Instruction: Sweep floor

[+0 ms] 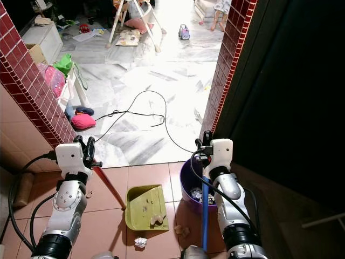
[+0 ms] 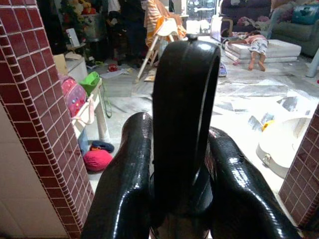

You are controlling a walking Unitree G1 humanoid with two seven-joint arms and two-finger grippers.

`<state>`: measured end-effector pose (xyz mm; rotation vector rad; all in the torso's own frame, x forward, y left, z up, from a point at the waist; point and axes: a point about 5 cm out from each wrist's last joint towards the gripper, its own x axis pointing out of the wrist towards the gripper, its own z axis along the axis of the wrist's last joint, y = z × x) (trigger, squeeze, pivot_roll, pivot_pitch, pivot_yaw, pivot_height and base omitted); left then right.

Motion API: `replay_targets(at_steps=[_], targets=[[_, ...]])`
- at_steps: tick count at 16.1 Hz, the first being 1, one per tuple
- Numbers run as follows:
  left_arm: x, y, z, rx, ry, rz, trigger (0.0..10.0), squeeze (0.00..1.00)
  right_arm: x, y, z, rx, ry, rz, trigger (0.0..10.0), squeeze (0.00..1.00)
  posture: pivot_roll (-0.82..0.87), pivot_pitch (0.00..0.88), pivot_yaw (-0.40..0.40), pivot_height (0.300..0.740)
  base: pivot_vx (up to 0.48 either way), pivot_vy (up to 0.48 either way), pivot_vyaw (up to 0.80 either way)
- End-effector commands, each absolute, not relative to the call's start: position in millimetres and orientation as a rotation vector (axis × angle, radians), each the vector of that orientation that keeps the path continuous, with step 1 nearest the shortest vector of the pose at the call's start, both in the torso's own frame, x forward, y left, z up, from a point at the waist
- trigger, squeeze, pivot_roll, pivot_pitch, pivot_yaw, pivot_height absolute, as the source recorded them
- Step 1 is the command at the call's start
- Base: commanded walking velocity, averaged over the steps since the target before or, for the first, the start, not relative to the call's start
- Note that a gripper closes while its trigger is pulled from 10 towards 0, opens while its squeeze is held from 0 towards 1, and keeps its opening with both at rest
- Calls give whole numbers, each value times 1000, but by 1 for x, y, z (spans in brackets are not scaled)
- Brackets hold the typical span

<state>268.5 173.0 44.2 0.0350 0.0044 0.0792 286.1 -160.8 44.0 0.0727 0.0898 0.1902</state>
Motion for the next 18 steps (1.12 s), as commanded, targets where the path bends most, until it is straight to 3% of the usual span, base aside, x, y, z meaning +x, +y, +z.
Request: replay_targets(at_steps=[1,18], targets=[[270,168,24,60,114,53,10000,0,298,-152,56,130,39,210,10000,0,-54,0,56,740,0,0,0],[270,168,24,60,114,53,10000,0,298,-152,56,130,39,210,10000,0,-54,0,56,740,0,0,0]])
